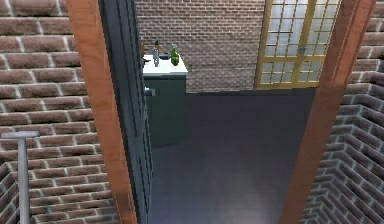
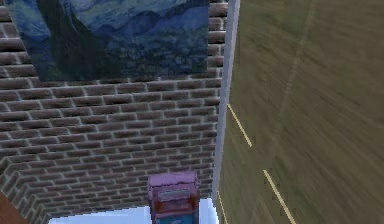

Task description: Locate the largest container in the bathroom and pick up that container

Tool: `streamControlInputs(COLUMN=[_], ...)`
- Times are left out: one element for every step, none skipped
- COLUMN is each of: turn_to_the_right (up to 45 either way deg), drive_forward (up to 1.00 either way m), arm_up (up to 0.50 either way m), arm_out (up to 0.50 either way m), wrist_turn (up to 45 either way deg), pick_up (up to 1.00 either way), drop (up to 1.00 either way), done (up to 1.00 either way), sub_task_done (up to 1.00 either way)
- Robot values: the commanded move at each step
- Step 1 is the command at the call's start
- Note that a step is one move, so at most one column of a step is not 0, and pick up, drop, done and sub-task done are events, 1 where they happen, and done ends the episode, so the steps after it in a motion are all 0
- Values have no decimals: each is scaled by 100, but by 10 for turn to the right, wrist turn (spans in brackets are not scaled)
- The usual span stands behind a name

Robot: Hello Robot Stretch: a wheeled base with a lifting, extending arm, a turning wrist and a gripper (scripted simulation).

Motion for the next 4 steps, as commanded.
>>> streamControlInputs(turn_to_the_right=[0, 0, 0, 0], drive_forward=[0, 0, 0, 0], arm_up=[0, 0, 0, 0], arm_out=[46, 0, 0, 0], wrist_turn=[0, 450, 450, 450], pick_up=[0, 0, 0, 0], drop=[0, 0, 0, 0], done=[0, 0, 0, 0], sub_task_done=[0, 0, 0, 0])
